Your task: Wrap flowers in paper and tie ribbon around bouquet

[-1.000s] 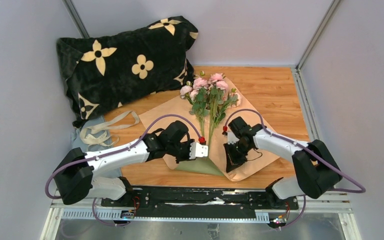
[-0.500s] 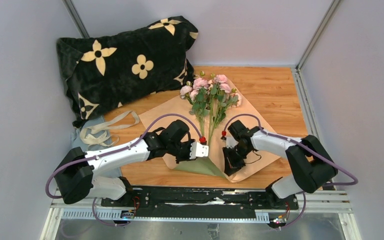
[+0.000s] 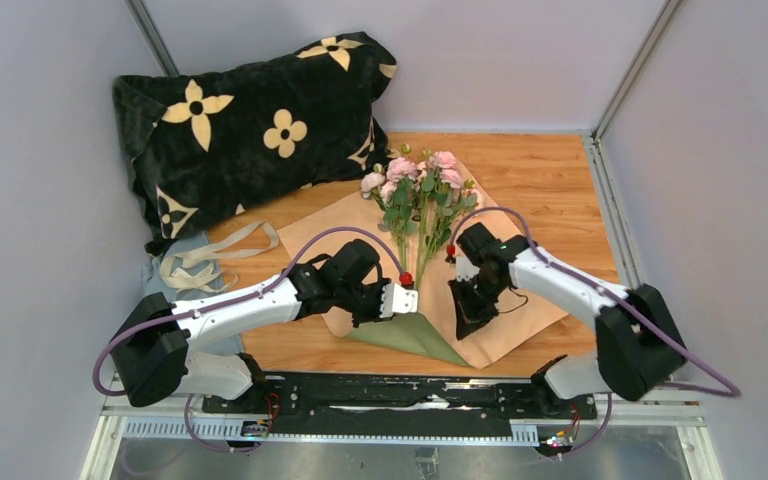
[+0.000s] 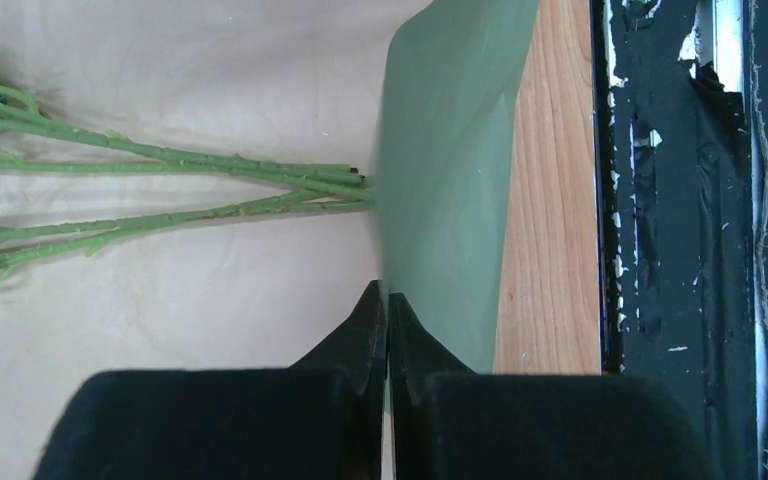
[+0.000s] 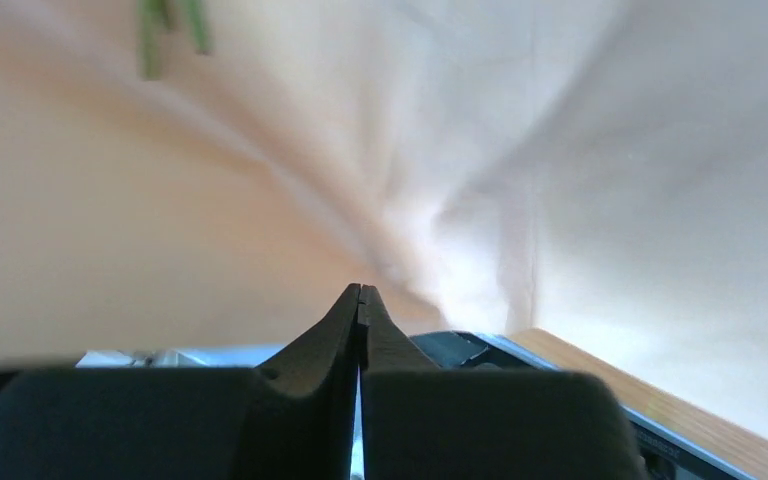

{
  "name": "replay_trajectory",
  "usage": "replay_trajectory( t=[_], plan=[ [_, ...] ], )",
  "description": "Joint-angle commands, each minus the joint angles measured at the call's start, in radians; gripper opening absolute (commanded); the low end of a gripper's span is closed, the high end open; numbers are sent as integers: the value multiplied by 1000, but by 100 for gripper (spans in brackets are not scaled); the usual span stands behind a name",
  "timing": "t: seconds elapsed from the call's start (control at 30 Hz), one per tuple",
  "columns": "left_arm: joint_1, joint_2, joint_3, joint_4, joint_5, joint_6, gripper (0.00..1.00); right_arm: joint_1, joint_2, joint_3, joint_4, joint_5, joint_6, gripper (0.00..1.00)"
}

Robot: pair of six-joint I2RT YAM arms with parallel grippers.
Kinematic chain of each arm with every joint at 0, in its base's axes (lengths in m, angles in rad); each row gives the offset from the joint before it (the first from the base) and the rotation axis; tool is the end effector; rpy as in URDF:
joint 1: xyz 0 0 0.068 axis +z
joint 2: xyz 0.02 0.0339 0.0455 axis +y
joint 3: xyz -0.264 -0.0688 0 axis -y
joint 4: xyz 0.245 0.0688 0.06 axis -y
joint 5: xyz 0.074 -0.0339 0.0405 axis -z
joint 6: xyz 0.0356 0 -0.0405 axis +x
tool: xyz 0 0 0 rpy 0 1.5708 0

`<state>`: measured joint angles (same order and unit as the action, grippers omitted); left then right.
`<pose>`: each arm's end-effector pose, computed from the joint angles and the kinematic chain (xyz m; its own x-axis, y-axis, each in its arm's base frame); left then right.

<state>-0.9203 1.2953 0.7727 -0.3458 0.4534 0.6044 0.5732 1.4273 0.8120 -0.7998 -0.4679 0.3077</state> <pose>0.1444 -0.2155 0.2163 0.1236 0.6812 -0.7216 0.9923 -0.0825 0.0920 0.1873 0.1400 0.1779 -0.9554 -0.2950 -0.0128 -0.2659 0.8408 0.4716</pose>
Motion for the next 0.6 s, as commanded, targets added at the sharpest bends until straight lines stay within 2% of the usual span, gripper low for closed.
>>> replay_trajectory(
  t=[0.0, 0.07, 0.1, 0.13, 0.17, 0.2, 0.27, 0.37, 0.47, 0.57],
  plan=[
    [-5, 7, 1, 29, -15, -46, 0, 10, -192, 95, -73, 77, -13, 8],
    [-5, 8, 3, 54, -28, -60, 0, 10, -267, 75, 38, -25, -32, 25],
    [-5, 8, 6, 60, -36, -63, 0, 10, -306, 39, 134, -142, -39, 36],
    [-5, 9, 6, 60, -38, -60, 0, 13, -346, -11, 251, -258, -35, 55],
    [-4, 8, 6, 58, -40, -53, 0, 18, -397, -61, 353, -315, -11, 66],
    [-4, 8, 4, 55, -42, -45, 0, 25, -445, -113, 442, -317, 11, 70],
    [-5, 7, -3, 49, -42, -15, 0, 34, -518, -181, 550, -310, 6, 74],
    [-5, 11, -3, 59, -47, -7, 0, 50, -558, -259, 658, -280, -20, 74],
    [-5, 11, 0, 68, -46, -12, 0, 67, -521, -334, 760, -256, -3, 72],
    [-5, 13, -3, 66, -41, -14, 0, 77, -450, -358, 789, -204, -9, 68]
  ],
)
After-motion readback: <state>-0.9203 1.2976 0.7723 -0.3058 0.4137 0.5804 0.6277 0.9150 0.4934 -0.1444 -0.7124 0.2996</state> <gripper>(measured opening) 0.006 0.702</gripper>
